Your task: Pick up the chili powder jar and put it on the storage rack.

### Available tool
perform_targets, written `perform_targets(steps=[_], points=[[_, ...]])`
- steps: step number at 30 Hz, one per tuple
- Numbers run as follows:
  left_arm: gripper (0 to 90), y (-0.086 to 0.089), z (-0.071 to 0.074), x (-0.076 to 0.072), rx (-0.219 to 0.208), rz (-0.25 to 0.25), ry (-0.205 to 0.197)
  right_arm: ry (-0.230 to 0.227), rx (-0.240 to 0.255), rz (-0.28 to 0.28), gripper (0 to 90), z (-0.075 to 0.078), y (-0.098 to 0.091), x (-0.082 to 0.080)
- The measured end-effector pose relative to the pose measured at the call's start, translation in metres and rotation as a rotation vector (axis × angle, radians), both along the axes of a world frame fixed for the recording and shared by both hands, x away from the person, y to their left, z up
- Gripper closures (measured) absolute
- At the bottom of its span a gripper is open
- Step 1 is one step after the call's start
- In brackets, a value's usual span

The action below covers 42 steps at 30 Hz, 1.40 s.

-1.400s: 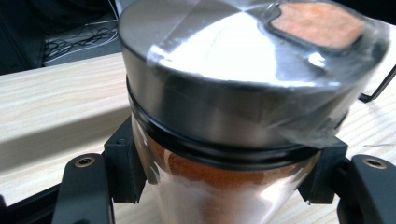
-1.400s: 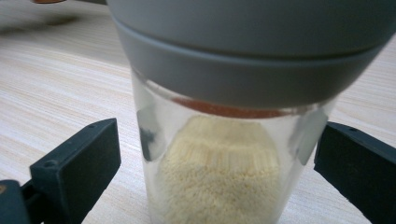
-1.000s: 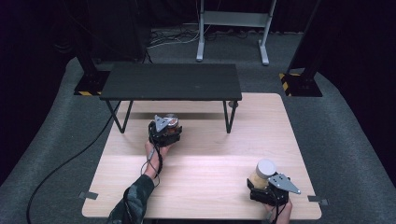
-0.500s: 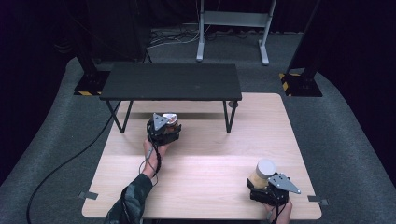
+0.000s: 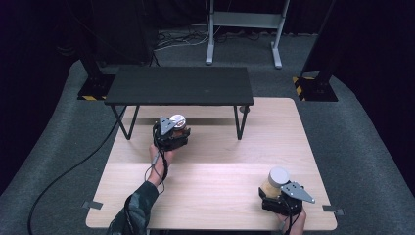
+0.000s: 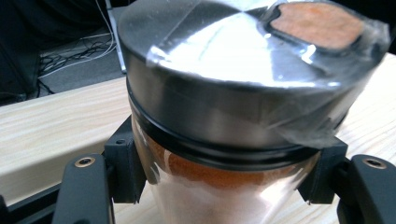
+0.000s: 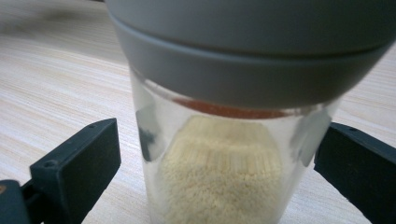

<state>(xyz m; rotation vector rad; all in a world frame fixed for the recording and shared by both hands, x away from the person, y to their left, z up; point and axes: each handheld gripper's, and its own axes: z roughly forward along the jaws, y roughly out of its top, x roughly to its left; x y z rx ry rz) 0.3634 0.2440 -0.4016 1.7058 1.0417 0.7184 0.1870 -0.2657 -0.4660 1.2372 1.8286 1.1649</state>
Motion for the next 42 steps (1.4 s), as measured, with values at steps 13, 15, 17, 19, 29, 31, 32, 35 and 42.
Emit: perform_targets(steps=[13,15,17,19,29,31,32,35,42], points=[[31.2,0.003,0.013,-0.007,0.001,-0.012,-0.027,0.002,0.0,-0.002,0.0,0.0,0.0,0.0],[31.2,0.003,0.014,-0.007,-0.004,-0.011,-0.028,0.001,0.0,-0.003,0.0,0.0,0.0,0.0],[31.2,0.003,0.015,-0.007,-0.002,-0.013,-0.03,0.001,-0.001,-0.002,0.0,0.0,0.0,0.0],[31.2,0.003,0.017,-0.007,-0.002,-0.017,-0.031,0.001,-0.001,-0.002,0.0,0.0,0.0,0.0],[31.2,0.003,0.024,-0.006,-0.004,-0.026,-0.037,0.002,-0.003,-0.003,0.0,0.0,0.001,0.0],[31.2,0.003,0.026,-0.006,-0.003,-0.027,-0.039,0.002,-0.002,-0.003,0.0,0.0,0.001,0.0],[31.2,0.003,0.026,-0.006,-0.003,-0.028,-0.04,0.002,-0.003,-0.003,0.0,0.0,0.001,0.0],[31.2,0.003,0.028,-0.006,-0.002,-0.03,-0.04,0.005,-0.003,-0.002,0.0,0.001,0.001,0.001],[31.2,0.002,0.031,-0.004,0.0,-0.033,-0.039,0.005,-0.003,-0.002,0.0,0.001,0.001,0.0]])
